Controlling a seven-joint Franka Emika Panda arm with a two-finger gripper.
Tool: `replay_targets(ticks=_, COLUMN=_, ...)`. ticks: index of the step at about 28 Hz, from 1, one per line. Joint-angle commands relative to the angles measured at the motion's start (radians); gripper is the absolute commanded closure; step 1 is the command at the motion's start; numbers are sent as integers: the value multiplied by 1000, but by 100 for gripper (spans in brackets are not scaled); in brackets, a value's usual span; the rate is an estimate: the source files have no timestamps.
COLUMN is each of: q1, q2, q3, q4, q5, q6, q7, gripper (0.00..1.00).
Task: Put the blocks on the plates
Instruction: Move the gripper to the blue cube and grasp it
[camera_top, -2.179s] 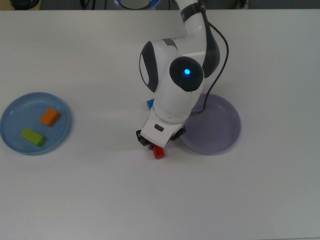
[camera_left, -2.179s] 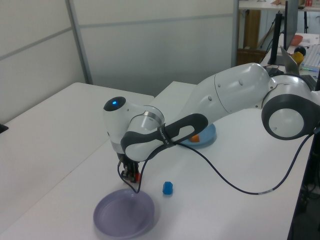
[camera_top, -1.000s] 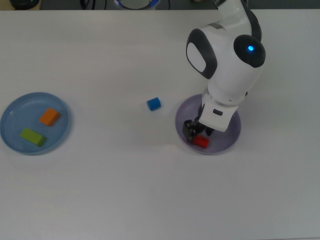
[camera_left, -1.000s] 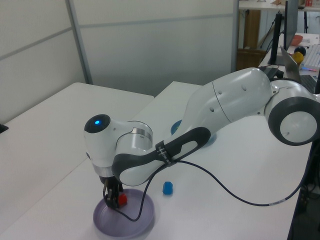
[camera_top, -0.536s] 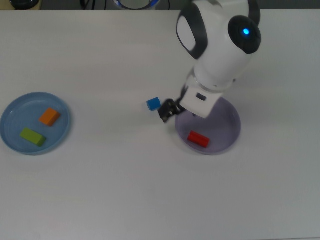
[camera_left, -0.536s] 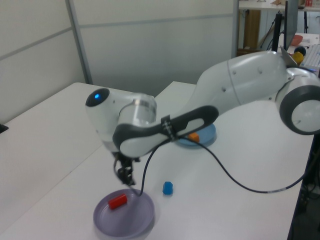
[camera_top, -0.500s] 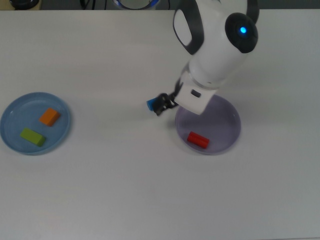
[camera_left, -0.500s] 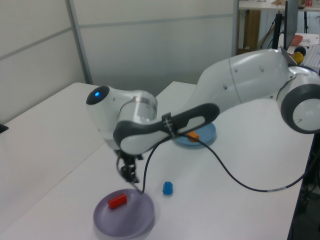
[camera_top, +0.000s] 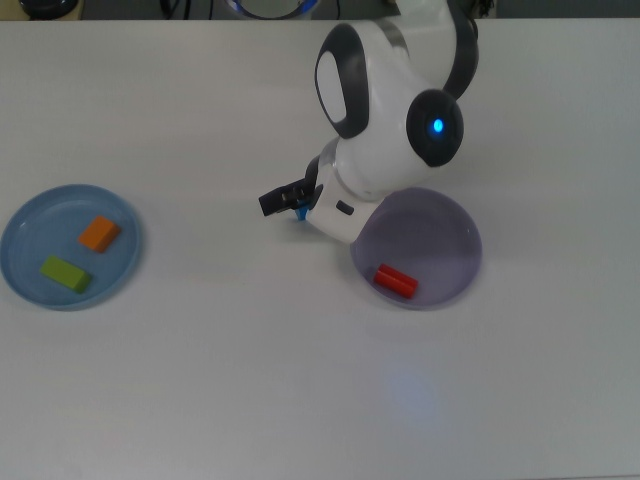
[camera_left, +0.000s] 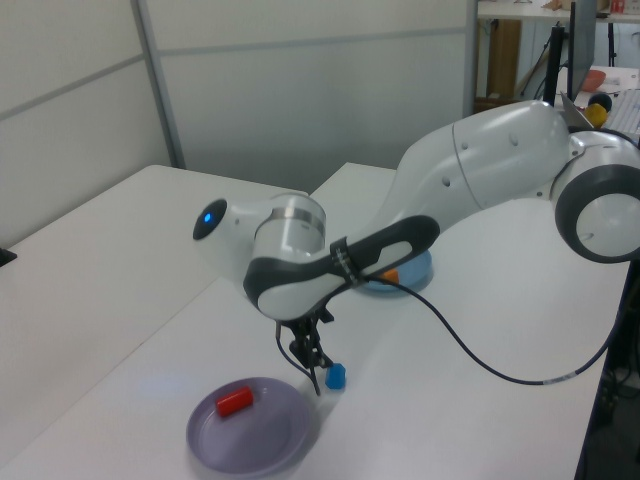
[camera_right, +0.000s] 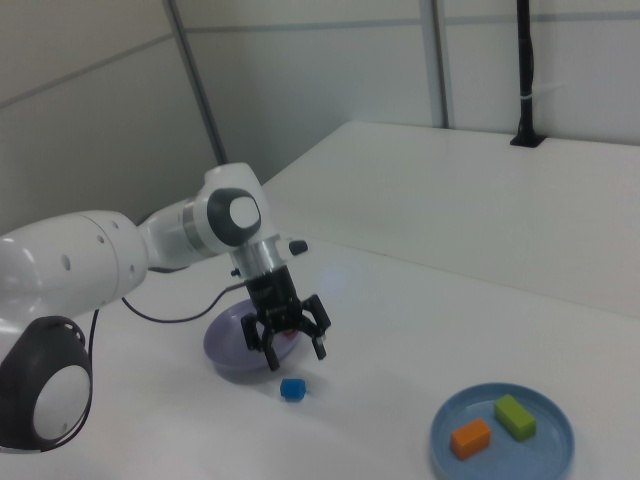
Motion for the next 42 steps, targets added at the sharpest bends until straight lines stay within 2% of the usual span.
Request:
replay_targets(ticks=1, q1=14, q2=3, q3=-11, q4=-26, q5=-15, q6=-9, q7=-17, gripper=0)
replay_targets(ticks=8, q1=20, q2=15, q3=-11, q4=-55, q5=-16, q6=-9, q7=-12, gripper=0)
replay_targets(ticks=11, q1=20, q2=40, q3=-11, q4=-57, q5=-45, q6=-7, q7=-8, gripper=0)
replay_targets(ticks=12, q1=20, q2=44, q3=-11, q4=-57, q5=-55, q6=-7, q7=-8, gripper=3)
replay_targets(ticks=14, q1=20, q2=55, q3=-11, q4=-56, q5=-61, q6=-7, q7=-8, gripper=19)
replay_targets(ticks=15, q1=20, q2=58, q3=-11, q4=-56, q5=-61, q6=-6, q7=-9, gripper=50)
replay_targets(ticks=16, q1=20, q2=58, q3=-11, q4=-56, q5=-61, q6=-6, q7=-9, gripper=68)
replay_targets(ticks=18, q1=20, q2=58, q3=-9, q4=-56, q5=-59, q6=-2, q7=-8, gripper=96)
replay_targets(ticks=19, q1=22, q2=58, q3=-9, q4=-52, q5=-55, q6=-2, q7=-5, gripper=100)
replay_targets(ticks=33, q1=37, q2=54, q3=1, q4=-13, q5=-53, q6=5, q7=-6, gripper=100)
replay_targets(ticks=38, q1=35, q2=46, q3=31, q4=23, q5=-56, q6=5, q7=-14, gripper=100)
replay_targets(ticks=41, q1=35, q2=44, q3=32, q4=38, q5=-56, q6=8, q7=-11, gripper=100)
replay_targets(ticks=42, q1=35, q2=44, q3=32, q4=40, q5=-58, q6=10, q7=-8, gripper=94)
